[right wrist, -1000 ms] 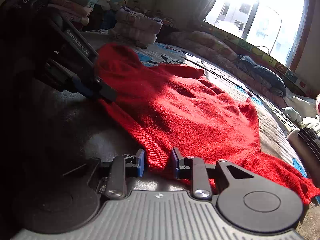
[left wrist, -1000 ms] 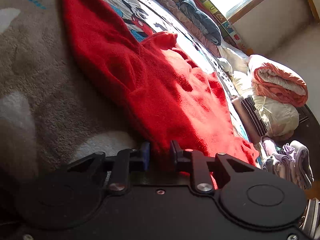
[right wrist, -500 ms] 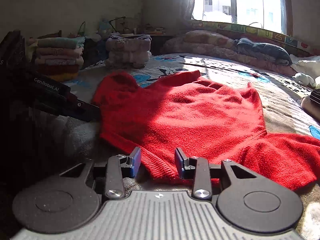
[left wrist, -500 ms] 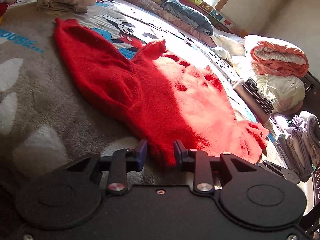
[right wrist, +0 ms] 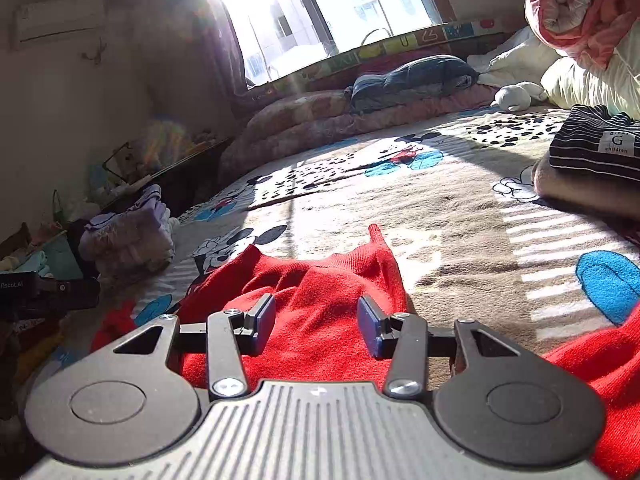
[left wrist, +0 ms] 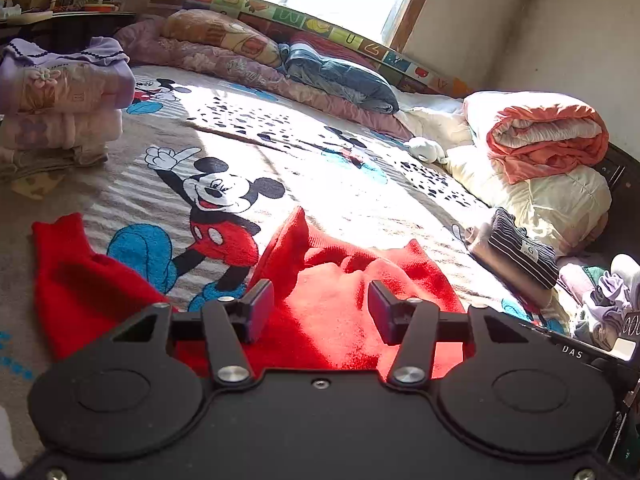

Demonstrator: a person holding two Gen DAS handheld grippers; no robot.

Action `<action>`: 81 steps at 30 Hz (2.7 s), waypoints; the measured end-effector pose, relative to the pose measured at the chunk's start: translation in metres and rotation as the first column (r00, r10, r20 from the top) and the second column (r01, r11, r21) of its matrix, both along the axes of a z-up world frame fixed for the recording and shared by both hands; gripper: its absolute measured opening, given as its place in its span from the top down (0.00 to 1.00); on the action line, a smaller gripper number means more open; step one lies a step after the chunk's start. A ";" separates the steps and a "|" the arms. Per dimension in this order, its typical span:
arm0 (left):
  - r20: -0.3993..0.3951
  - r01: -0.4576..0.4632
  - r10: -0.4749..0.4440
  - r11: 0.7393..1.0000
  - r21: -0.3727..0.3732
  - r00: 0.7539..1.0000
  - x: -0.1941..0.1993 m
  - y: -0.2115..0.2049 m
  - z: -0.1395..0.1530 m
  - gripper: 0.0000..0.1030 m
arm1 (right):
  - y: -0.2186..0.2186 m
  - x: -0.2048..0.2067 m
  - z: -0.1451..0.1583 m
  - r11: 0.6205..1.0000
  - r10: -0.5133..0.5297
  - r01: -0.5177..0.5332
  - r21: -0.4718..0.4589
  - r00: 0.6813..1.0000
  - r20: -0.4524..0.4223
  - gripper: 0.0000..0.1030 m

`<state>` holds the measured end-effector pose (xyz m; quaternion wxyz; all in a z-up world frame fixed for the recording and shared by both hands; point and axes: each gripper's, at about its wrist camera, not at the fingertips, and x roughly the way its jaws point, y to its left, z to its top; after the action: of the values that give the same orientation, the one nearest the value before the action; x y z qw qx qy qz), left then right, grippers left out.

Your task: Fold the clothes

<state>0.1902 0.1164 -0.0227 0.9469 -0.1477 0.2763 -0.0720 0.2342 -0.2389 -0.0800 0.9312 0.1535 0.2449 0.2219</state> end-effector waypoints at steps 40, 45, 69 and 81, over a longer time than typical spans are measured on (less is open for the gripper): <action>-0.306 -0.112 -0.092 0.802 -0.587 0.948 0.194 0.082 -0.127 0.88 | -0.055 0.162 -0.099 0.900 -0.022 0.183 0.395 0.925 -0.379 0.99; -0.250 -0.067 -0.068 0.867 -0.494 0.966 0.190 0.076 -0.102 0.71 | -0.059 0.163 -0.092 0.880 0.014 0.143 0.453 0.945 -0.326 0.52; -0.252 -0.132 0.003 0.855 -0.501 0.968 0.191 0.081 -0.111 0.89 | -0.060 0.150 -0.083 0.911 -0.073 0.179 0.370 0.957 -0.282 0.69; -0.228 0.037 -0.112 0.950 -0.311 0.967 0.195 0.038 -0.107 0.78 | -0.033 0.152 -0.070 0.985 -0.010 0.055 0.162 0.964 -0.266 0.85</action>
<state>0.3848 0.1541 -0.1295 0.8685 -0.2890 0.3808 -0.1310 0.3862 -0.2717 -0.1503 0.8776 0.2639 0.3446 0.2037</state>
